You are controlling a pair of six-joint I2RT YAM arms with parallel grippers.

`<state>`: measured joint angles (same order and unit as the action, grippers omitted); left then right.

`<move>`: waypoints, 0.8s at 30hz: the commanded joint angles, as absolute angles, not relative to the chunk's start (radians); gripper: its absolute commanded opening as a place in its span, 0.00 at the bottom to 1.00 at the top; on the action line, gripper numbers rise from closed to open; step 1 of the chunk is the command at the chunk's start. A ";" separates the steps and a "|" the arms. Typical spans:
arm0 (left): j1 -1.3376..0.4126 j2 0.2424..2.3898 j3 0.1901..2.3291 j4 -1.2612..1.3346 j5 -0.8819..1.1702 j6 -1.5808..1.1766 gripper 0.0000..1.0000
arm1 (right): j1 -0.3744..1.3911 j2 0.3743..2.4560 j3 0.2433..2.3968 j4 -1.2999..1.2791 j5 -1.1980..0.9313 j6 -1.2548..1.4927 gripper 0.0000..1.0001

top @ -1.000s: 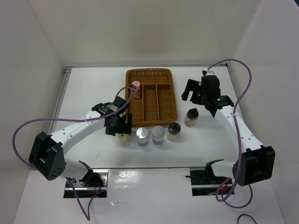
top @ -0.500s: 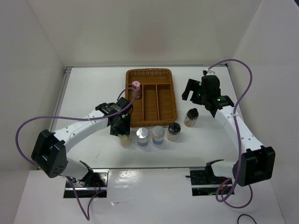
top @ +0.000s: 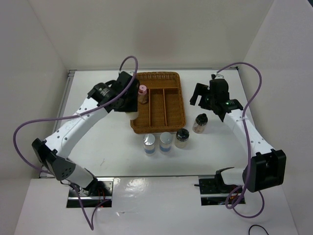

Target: Organize the condiment bottles

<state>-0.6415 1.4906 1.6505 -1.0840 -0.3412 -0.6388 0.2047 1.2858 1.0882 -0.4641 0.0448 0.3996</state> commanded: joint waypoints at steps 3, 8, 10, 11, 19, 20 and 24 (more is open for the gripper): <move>-0.606 1.621 1.775 -1.008 -0.393 -0.496 0.41 | 0.199 1.305 1.140 -0.426 0.048 0.407 0.98; -0.565 1.733 1.798 -0.867 -0.393 -0.419 0.41 | 0.199 1.305 1.149 -0.417 0.048 0.385 0.98; -0.549 1.778 1.807 -0.821 -0.365 -0.388 0.41 | 0.199 1.305 1.149 -0.417 0.048 0.385 0.98; -0.535 1.793 1.827 -0.821 -0.365 -0.379 0.41 | 0.199 1.305 1.149 -0.417 0.048 0.385 0.98; -0.454 1.891 1.911 -0.778 -0.241 -0.341 0.41 | 0.199 1.344 1.181 -0.417 0.048 0.385 0.98; -0.454 1.891 1.911 -0.778 -0.223 -0.341 0.41 | 0.209 1.344 1.181 -0.417 0.048 0.385 0.98; -0.445 1.911 1.911 -0.769 -0.177 -0.341 0.41 | 0.209 1.353 1.181 -0.397 0.048 0.385 0.98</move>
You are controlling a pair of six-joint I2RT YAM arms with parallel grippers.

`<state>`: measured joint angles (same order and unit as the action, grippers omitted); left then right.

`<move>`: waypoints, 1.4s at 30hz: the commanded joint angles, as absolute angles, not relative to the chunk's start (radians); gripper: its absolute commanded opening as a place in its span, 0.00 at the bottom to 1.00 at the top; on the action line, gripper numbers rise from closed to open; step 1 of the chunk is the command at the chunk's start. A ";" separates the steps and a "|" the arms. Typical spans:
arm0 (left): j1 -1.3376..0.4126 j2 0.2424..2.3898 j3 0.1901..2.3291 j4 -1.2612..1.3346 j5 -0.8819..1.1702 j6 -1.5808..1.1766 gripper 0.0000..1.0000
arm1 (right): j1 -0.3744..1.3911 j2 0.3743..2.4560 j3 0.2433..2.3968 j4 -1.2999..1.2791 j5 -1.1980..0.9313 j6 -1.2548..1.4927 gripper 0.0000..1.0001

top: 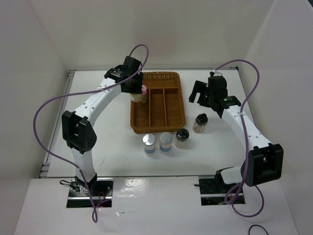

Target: Organize the condiment bottles

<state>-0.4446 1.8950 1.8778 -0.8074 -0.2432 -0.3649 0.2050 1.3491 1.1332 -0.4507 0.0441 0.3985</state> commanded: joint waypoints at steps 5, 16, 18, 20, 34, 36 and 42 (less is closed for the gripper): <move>-0.445 1.921 1.885 -0.759 -0.127 -0.341 0.41 | 0.209 1.374 1.201 -0.397 0.048 0.385 0.98; -0.445 1.942 1.795 -0.721 -0.118 -0.350 0.41 | 0.209 1.384 1.201 -0.397 0.048 0.385 0.98; -0.445 1.951 1.786 -0.721 -0.127 -0.339 0.41 | 0.209 1.384 1.201 -0.397 0.037 0.385 0.98; -0.445 1.951 1.775 -0.721 -0.127 -0.339 0.41 | 0.209 1.384 1.201 -0.407 0.028 0.385 0.98; -0.445 2.014 1.766 -0.699 -0.100 -0.330 0.47 | 0.218 1.393 1.220 -0.436 0.028 0.367 0.98; -0.445 2.014 1.766 -0.699 -0.100 -0.321 0.53 | 0.218 1.393 1.229 -0.445 0.028 0.367 0.98; -0.454 2.014 1.766 -0.699 -0.109 -0.321 0.71 | 0.227 1.382 1.238 -0.454 0.018 0.367 0.98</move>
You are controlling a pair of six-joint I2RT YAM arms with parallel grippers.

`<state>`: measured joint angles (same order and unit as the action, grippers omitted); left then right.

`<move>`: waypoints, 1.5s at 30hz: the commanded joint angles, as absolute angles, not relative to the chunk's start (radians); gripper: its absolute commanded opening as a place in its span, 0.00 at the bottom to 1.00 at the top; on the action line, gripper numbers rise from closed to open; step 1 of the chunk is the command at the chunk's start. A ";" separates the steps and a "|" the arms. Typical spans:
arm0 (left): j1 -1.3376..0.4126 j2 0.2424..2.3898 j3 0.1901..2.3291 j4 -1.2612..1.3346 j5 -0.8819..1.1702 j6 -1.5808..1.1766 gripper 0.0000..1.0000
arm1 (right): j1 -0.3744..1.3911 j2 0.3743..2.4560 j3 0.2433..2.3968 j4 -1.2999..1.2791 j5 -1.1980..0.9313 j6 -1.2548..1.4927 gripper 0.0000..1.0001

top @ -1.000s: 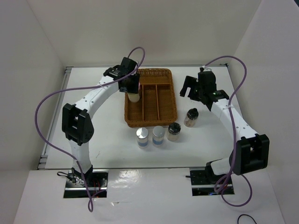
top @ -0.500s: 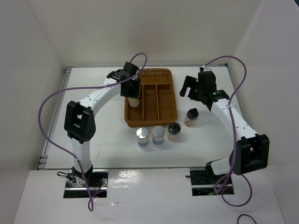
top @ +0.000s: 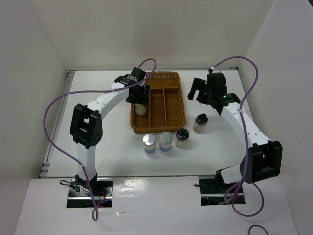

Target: Organize the condiment bottles

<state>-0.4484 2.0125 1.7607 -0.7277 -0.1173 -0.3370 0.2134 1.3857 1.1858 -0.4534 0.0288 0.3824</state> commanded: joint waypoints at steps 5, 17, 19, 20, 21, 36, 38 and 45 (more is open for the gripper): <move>-0.463 1.967 1.755 -0.699 -0.141 -0.321 0.90 | 0.227 1.373 1.247 -0.454 0.018 0.357 0.98; -0.439 1.662 1.772 -0.781 -0.086 -0.370 1.00 | 0.391 1.235 1.292 -0.397 -0.140 0.143 0.98; -0.420 1.573 1.721 -0.746 -0.086 -0.394 1.00 | 0.452 1.212 1.292 -0.388 -0.120 0.095 0.98; -0.420 1.527 1.650 -0.712 -0.086 -0.394 1.00 | 0.504 1.212 1.292 -0.397 -0.120 0.086 0.98; -0.402 1.511 1.620 -0.712 -0.097 -0.408 1.00 | 0.529 1.212 1.292 -0.397 -0.120 0.086 0.98; -0.339 1.368 1.295 -0.689 -0.058 -0.494 1.00 | 0.939 1.275 1.232 -0.503 -0.120 -0.021 0.98; -0.339 1.356 1.284 -0.689 -0.069 -0.503 1.00 | 0.983 1.288 1.218 -0.503 -0.095 -0.021 0.98; -0.330 1.318 1.243 -0.689 -0.078 -0.512 1.00 | 1.003 1.387 1.197 -0.512 -0.080 -0.023 0.98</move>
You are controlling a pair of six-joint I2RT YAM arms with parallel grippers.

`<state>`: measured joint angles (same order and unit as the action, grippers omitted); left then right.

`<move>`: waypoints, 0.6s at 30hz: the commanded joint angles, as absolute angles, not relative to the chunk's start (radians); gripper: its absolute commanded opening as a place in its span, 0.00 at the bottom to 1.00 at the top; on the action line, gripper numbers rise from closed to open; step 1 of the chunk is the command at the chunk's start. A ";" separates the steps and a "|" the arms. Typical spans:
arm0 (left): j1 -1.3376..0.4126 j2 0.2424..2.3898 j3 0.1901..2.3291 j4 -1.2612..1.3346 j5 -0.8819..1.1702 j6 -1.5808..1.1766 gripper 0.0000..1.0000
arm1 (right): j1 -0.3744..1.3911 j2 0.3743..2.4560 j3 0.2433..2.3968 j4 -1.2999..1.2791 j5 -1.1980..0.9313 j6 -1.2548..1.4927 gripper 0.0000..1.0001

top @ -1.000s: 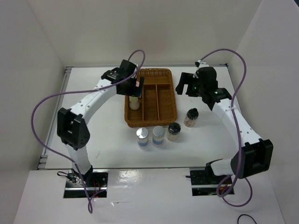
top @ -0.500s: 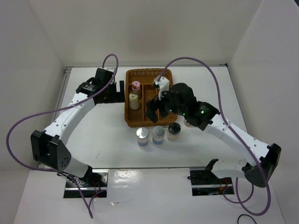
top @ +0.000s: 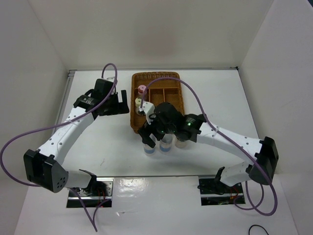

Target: Organize the condiment bottles

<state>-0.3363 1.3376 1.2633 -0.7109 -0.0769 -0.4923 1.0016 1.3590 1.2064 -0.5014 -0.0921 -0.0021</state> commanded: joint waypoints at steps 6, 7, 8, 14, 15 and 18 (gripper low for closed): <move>-0.330 1.318 1.243 -0.689 -0.089 -0.512 1.00 | 1.025 1.442 1.197 -0.512 -0.058 -0.023 0.98; -0.330 1.318 1.243 -0.689 -0.089 -0.512 1.00 | 1.025 1.442 1.187 -0.512 -0.058 -0.023 0.98; -0.330 1.318 1.243 -0.689 -0.089 -0.512 1.00 | 1.025 1.451 1.187 -0.512 -0.058 -0.023 0.98; -0.330 1.338 1.243 -0.698 -0.098 -0.503 1.00 | 1.045 1.497 1.178 -0.512 -0.054 -0.032 0.98; -0.330 1.338 1.243 -0.698 -0.098 -0.503 1.00 | 1.045 1.514 1.178 -0.512 -0.054 -0.032 0.98; -0.330 1.348 1.243 -0.698 -0.098 -0.494 1.00 | 1.045 1.526 1.178 -0.512 -0.043 -0.032 0.98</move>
<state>-0.3359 1.3411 1.2396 -0.7105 -0.0853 -0.5007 1.0344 1.5127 1.1847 -0.5110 -0.0631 -0.0200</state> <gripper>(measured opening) 1.000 0.980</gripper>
